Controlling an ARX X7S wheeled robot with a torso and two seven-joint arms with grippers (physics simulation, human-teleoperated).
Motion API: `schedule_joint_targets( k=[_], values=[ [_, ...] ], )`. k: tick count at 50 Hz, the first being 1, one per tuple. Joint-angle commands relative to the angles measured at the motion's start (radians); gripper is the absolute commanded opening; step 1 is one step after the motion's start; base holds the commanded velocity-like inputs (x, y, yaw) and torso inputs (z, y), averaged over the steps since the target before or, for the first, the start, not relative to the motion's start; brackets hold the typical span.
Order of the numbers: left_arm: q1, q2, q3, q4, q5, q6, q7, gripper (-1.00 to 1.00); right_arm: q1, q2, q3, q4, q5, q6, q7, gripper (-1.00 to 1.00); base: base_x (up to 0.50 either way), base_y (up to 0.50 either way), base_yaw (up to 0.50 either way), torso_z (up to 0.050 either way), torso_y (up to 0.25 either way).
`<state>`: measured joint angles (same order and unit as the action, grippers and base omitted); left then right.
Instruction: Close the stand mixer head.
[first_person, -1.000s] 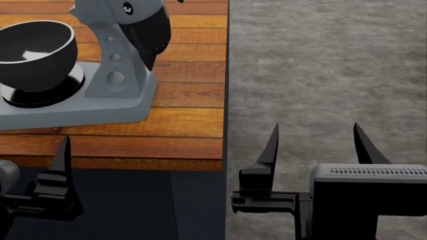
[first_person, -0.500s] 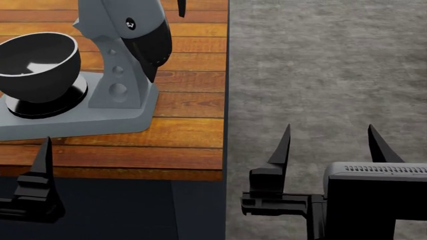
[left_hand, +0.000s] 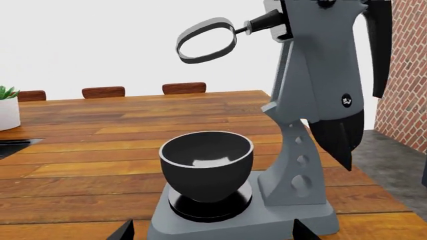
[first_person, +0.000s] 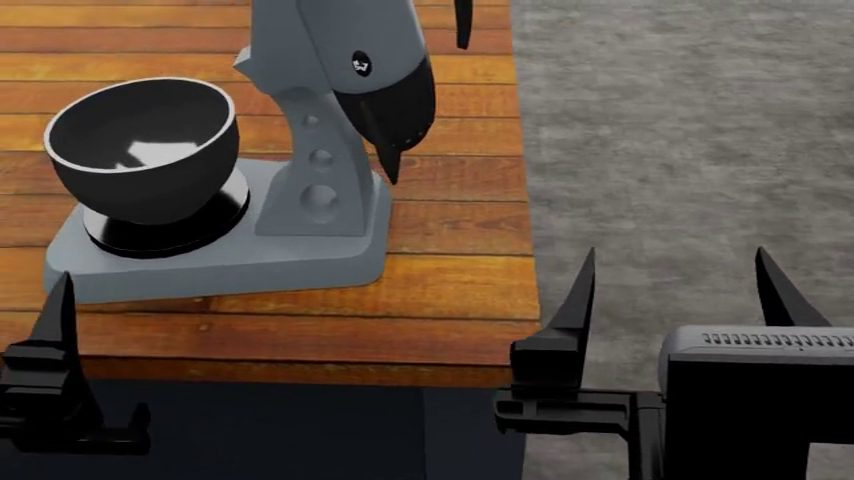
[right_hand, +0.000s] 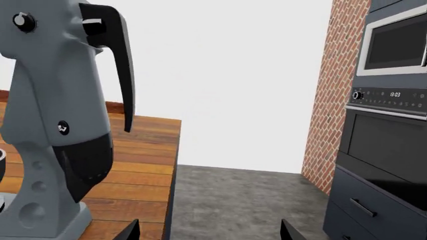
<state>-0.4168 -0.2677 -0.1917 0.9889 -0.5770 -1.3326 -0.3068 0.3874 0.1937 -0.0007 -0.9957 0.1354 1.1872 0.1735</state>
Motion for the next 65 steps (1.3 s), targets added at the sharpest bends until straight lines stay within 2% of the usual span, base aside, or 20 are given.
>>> schedule_joint_targets(
  k=[1, 8, 20, 30, 33, 37, 40, 44, 46, 47, 49, 54, 58, 62, 65],
  values=[
    [-0.022, 0.012, -0.077, 0.038, -0.056, -0.045, 0.008, 1.00, 0.011, -0.002, 0.020, -0.019, -0.022, 0.004, -0.006, 1.00, 0.21, 0.43, 0.00, 0.000, 0.000],
    [-0.035, 0.004, -0.114, 0.051, -0.106, -0.061, -0.018, 1.00, -0.008, 0.014, 0.011, -0.010, -0.033, -0.040, 0.008, 1.00, 0.26, 0.27, 0.00, 0.000, 0.000],
    [-0.033, -0.017, -0.128, 0.039, -0.176, -0.058, -0.070, 1.00, 0.000, 0.027, 0.011, -0.026, -0.022, -0.009, 0.015, 1.00, 0.42, 0.17, 0.00, 0.000, 0.000],
    [-0.057, -0.025, -0.163, 0.046, -0.280, -0.092, -0.115, 1.00, 0.007, 0.065, 0.079, -0.051, 0.061, 0.013, 0.060, 1.00, 0.42, 0.15, 0.00, 0.000, 0.000],
    [-0.057, -0.033, -0.169, 0.042, -0.296, -0.089, -0.126, 1.00, 0.000, 0.133, 0.136, -0.051, 0.212, 0.001, 0.158, 1.00, 0.42, 0.13, 0.00, 0.000, 0.000],
    [-0.074, -0.041, -0.188, 0.049, -0.355, -0.117, -0.163, 1.00, 0.032, 0.280, 0.185, -0.051, 0.581, -0.008, 0.436, 1.00, 0.03, 0.00, 0.00, 0.000, 0.000],
    [-0.079, -0.049, -0.186, 0.045, -0.379, -0.119, -0.189, 1.00, 0.143, 0.309, 0.296, -0.048, 0.870, 0.098, 0.566, 1.00, 0.00, 0.00, 0.00, 0.000, 0.005],
    [-0.080, -0.059, -0.173, 0.041, -0.400, -0.121, -0.208, 1.00, 0.380, 0.348, 0.340, 0.021, 1.188, 0.298, 0.746, 1.00, 0.00, 0.00, 0.00, 0.000, 0.000],
    [-0.085, -0.062, -0.191, 0.044, -0.430, -0.132, -0.224, 1.00, 0.533, 0.373, 0.310, 0.122, 1.346, 0.335, 0.851, 1.00, 0.00, 0.00, 0.00, 0.000, 0.000],
    [-0.083, -0.063, -0.193, 0.042, -0.436, -0.128, -0.228, 1.00, 0.605, 0.395, 0.242, 0.196, 1.480, 0.331, 0.946, 1.00, 0.00, 0.00, 0.00, 0.000, 0.000],
    [-0.078, -0.068, -0.179, 0.035, -0.432, -0.116, -0.232, 1.00, 0.681, 0.424, 0.140, 0.285, 1.635, 0.285, 1.081, 1.00, 0.00, 0.00, 0.00, 0.000, 0.000],
    [-0.059, -0.085, -0.156, 0.024, -0.420, -0.082, -0.232, 1.00, 0.856, 0.439, 0.001, 0.392, 1.761, 0.245, 1.150, 1.00, 0.00, 0.00, 0.00, 0.000, 0.000],
    [-0.054, -0.090, -0.138, 0.017, -0.416, -0.070, -0.239, 1.00, 0.948, 0.433, -0.049, 0.434, 1.817, 0.216, 1.159, 1.00, 0.00, 0.00, 0.00, 0.000, 0.000],
    [-0.052, -0.096, -0.136, 0.015, -0.427, -0.069, -0.247, 1.00, 0.965, 0.412, -0.046, 0.499, 1.635, 0.297, 1.012, 1.00, 0.00, 0.00, 0.00, 0.000, 0.000],
    [-0.049, -0.101, -0.132, 0.012, -0.431, -0.067, -0.253, 1.00, 1.000, 0.398, -0.077, 0.557, 1.567, 0.320, 0.930, 1.00, 0.00, 0.00, 0.00, 0.000, 0.000]
  ],
)
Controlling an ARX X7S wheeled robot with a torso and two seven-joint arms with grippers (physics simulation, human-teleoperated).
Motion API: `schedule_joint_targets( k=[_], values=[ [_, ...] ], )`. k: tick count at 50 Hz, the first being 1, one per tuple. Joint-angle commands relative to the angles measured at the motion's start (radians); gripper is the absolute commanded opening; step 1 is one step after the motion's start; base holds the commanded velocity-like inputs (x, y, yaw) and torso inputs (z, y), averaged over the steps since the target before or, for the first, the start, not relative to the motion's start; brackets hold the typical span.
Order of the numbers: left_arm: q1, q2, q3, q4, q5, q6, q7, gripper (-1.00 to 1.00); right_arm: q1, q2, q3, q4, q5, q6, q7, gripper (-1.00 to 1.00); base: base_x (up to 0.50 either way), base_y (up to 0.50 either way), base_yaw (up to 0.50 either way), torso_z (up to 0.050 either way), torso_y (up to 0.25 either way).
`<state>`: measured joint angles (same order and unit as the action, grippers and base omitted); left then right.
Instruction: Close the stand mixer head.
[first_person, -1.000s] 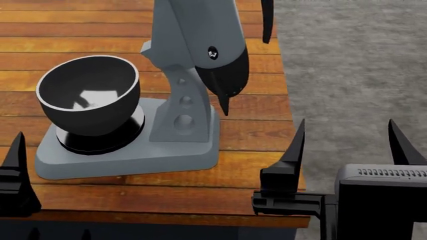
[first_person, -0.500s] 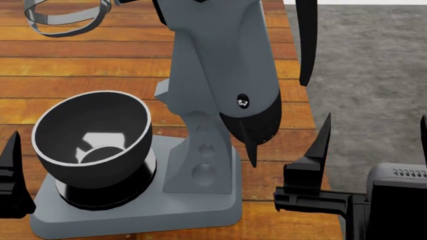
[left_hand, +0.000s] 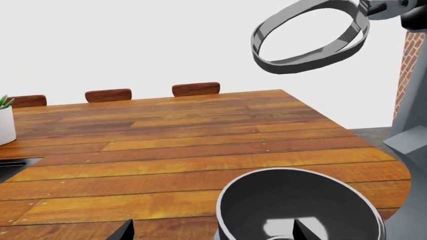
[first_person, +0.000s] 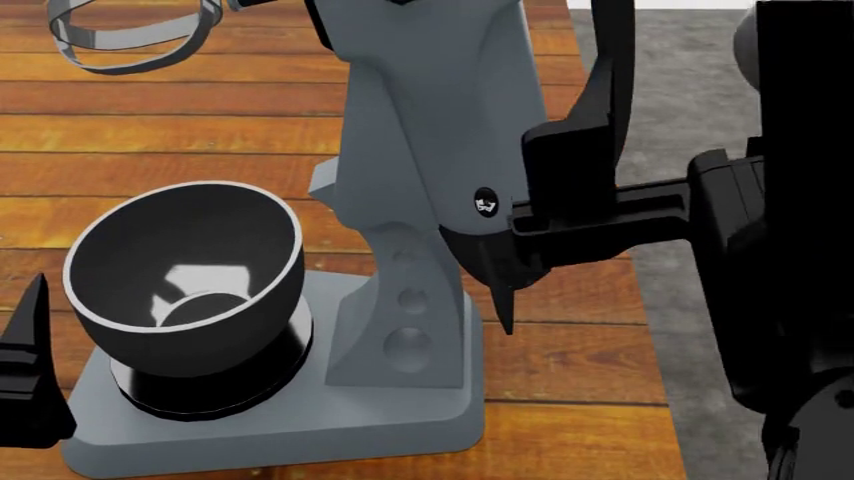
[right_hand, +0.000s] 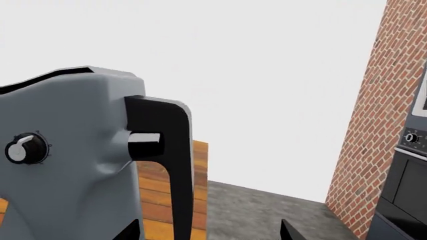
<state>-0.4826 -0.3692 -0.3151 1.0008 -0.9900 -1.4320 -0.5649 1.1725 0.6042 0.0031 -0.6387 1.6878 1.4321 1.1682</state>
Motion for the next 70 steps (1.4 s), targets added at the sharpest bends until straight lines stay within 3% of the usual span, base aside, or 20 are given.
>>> schedule_joint_targets(
  k=[1, 11, 14, 22, 34, 41, 49, 54, 70],
  values=[
    [0.017, 0.000, -0.005, 0.000, -0.019, 0.034, 0.004, 1.00, 0.219, -0.019, -0.086, 0.214, -0.006, 0.073, -0.094, 1.00, 0.00, 0.00, 0.00, 0.000, 0.000],
    [0.022, -0.012, -0.018, -0.002, -0.056, 0.034, -0.019, 1.00, 0.280, -0.037, -0.260, 0.341, -0.328, 0.012, -0.397, 1.00, 0.00, 0.00, 0.00, 0.000, 0.000],
    [0.027, -0.017, -0.005, -0.003, -0.054, 0.040, -0.022, 1.00, 0.338, -0.046, -0.405, 0.424, -0.489, -0.058, -0.551, 1.00, 0.00, 0.00, 0.00, 0.000, 0.000],
    [0.033, -0.028, 0.004, -0.009, -0.058, 0.059, -0.028, 1.00, 0.322, -0.118, -0.552, 0.535, -0.631, -0.188, -0.691, 1.00, 0.00, 0.00, 0.00, 0.000, 0.000],
    [0.031, -0.048, -0.010, -0.014, -0.096, 0.076, -0.055, 1.00, 0.334, -0.245, -0.689, 0.635, -0.661, -0.254, -0.878, 1.00, 0.01, 0.00, 0.01, 0.000, 0.000],
    [0.019, -0.058, -0.045, -0.015, -0.157, 0.069, -0.089, 1.00, 0.337, -0.331, -0.793, 0.722, -0.712, -0.261, -0.925, 1.00, 0.01, 0.00, 0.01, 0.000, 0.000],
    [0.024, -0.083, -0.107, -0.019, -0.227, 0.079, -0.113, 1.00, 0.329, -0.474, -1.003, 0.847, -0.808, -0.305, -1.050, 1.00, 0.00, 0.00, 0.00, 0.000, 0.000],
    [0.017, -0.087, -0.126, -0.021, -0.275, 0.079, -0.141, 1.00, 0.280, -0.534, -1.067, 0.873, -0.831, -0.315, -1.038, 1.00, 0.00, 0.00, 0.00, 0.000, 0.000],
    [0.019, -0.110, -0.119, -0.028, -0.297, 0.100, -0.164, 1.00, 0.190, -0.551, -1.074, 0.815, -0.750, -0.272, -0.999, 1.00, 0.01, 0.01, 0.01, 0.000, 0.000]
  ],
)
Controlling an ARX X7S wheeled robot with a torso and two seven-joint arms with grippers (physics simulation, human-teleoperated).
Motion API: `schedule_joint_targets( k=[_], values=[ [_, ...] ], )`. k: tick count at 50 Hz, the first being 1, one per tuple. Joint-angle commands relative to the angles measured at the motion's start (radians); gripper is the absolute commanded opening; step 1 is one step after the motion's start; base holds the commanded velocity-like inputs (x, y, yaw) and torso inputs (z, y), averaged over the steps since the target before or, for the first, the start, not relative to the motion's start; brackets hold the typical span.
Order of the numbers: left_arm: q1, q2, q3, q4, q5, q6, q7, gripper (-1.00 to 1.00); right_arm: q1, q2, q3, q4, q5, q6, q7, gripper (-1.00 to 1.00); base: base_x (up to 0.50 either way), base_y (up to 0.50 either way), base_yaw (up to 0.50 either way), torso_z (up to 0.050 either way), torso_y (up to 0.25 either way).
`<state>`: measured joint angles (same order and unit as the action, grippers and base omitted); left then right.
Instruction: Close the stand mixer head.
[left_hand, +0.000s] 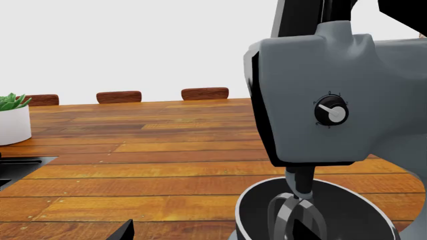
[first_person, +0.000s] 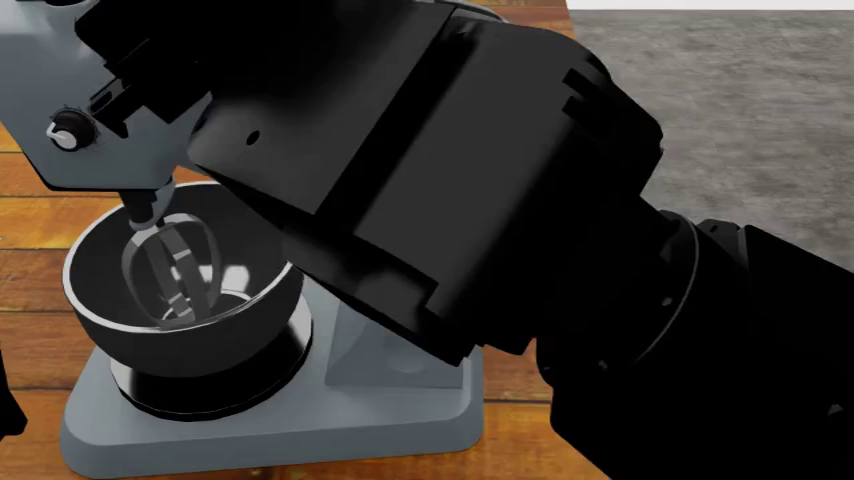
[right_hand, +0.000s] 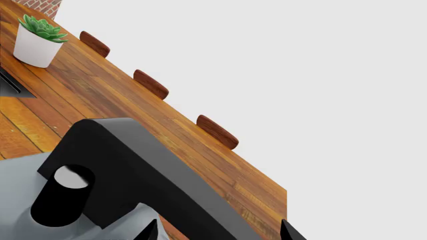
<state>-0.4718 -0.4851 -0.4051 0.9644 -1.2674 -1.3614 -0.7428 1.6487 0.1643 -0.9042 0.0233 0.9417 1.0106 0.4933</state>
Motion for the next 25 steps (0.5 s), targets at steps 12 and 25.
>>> schedule_joint_targets(
  k=[12, 25],
  values=[
    [0.009, -0.005, -0.015, 0.005, -0.026, 0.044, 0.003, 1.00, -0.364, -0.097, -0.208, 0.105, 0.018, 0.156, -0.304, 1.00, 0.01, 0.01, 0.01, 0.000, 0.000],
    [0.013, -0.012, 0.002, 0.003, -0.030, 0.061, -0.008, 1.00, -0.300, -0.011, 0.009, -0.039, 0.135, 0.203, -0.134, 1.00, 0.00, 0.00, 0.01, 0.000, 0.000]
  ],
)
